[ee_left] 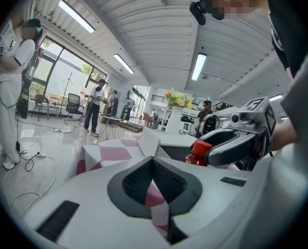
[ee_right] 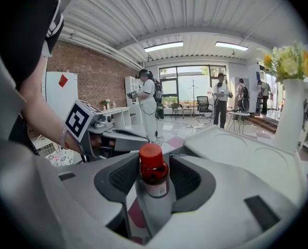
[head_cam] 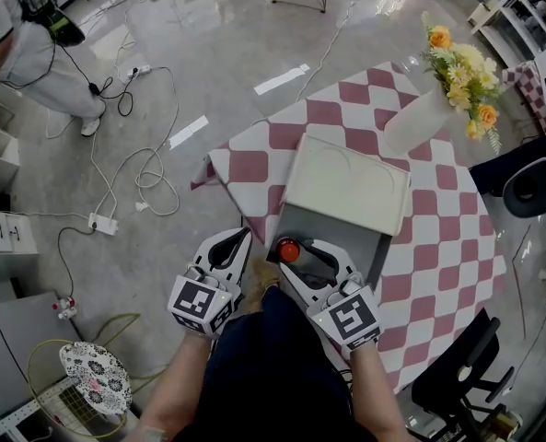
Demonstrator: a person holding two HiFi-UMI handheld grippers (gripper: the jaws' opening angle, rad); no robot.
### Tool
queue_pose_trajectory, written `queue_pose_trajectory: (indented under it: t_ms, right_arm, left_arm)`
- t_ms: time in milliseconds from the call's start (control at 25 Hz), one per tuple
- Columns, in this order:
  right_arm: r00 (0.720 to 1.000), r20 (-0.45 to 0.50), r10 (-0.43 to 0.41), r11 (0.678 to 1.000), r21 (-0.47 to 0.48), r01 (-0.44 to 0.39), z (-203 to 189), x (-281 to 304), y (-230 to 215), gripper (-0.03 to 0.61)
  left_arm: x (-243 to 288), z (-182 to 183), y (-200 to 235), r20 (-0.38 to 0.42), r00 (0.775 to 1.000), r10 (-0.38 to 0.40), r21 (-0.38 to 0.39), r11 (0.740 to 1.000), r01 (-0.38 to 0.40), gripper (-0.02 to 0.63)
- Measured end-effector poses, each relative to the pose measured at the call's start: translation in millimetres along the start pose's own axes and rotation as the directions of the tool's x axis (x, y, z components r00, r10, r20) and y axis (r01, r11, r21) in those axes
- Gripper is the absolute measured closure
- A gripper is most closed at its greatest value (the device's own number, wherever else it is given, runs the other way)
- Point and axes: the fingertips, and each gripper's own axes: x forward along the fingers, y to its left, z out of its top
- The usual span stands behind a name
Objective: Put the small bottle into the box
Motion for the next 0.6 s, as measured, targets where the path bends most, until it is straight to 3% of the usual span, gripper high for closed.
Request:
queue_pose_trajectory:
  t_ms: [400, 600]
  right_arm:
    - [0.999, -0.025, -0.03, 0.999, 0.022, 0.031, -9, -15, -5, 0.37]
    - [0.997, -0.005, -0.072, 0.996, 0.05, 0.072, -11, -27, -8, 0.433]
  left_arm:
    - [-5, -1, -10, -0.002, 1.0, -0.017, 0.011, 1.0, 0.017, 0.612]
    - [-8, 6, -15, 0.005, 0.999, -0.035, 0.029, 0.999, 0.035, 0.611]
